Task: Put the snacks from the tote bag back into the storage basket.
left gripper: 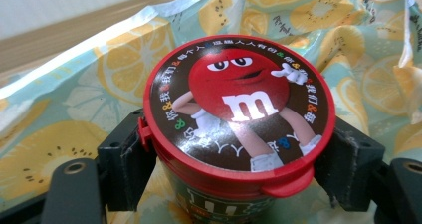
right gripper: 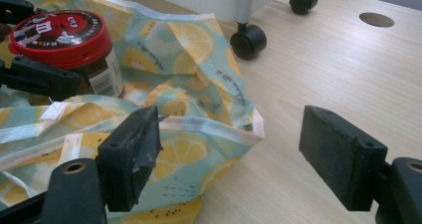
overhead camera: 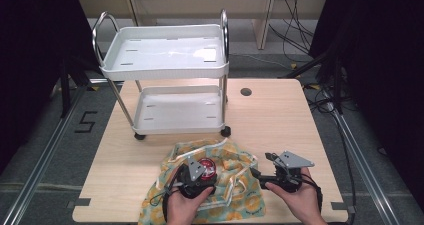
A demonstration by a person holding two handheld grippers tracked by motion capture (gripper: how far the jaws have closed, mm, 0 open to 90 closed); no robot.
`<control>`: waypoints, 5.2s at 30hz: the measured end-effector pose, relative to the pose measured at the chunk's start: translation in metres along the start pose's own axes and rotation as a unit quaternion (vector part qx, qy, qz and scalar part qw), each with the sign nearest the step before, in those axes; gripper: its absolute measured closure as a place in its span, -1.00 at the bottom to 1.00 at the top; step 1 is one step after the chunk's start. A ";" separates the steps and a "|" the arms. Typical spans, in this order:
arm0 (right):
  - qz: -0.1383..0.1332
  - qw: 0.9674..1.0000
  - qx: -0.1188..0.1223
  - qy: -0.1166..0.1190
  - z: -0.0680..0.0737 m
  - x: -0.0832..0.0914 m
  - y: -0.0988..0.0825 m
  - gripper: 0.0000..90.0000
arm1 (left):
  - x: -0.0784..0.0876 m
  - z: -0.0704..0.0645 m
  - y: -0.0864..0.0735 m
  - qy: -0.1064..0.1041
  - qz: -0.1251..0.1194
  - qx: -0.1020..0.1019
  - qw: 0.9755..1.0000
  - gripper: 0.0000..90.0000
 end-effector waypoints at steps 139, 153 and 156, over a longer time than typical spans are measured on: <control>-0.022 1.000 -0.011 -0.004 0.000 0.004 0.005 -0.42 | 0.057 0.039 0.070 0.060 -0.149 0.041 0.986 -0.43; -0.028 0.999 -0.023 -0.010 0.000 0.005 0.007 -0.42 | 0.060 0.047 0.074 0.067 -0.154 0.050 0.985 -0.43; -0.032 0.999 -0.005 -0.010 -0.003 0.005 0.008 -0.42 | 0.060 0.048 0.075 0.069 -0.158 0.050 0.984 -0.43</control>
Point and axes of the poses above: each handheld gripper's, and its own axes: x roughly backward along the jaws, y roughly out of its top, z roughly to its left, the point moved 7 cm from there along -x, roughly forward along the jaws, and after that the axes turned 8 degrees about -z, right-handed, at the moved point
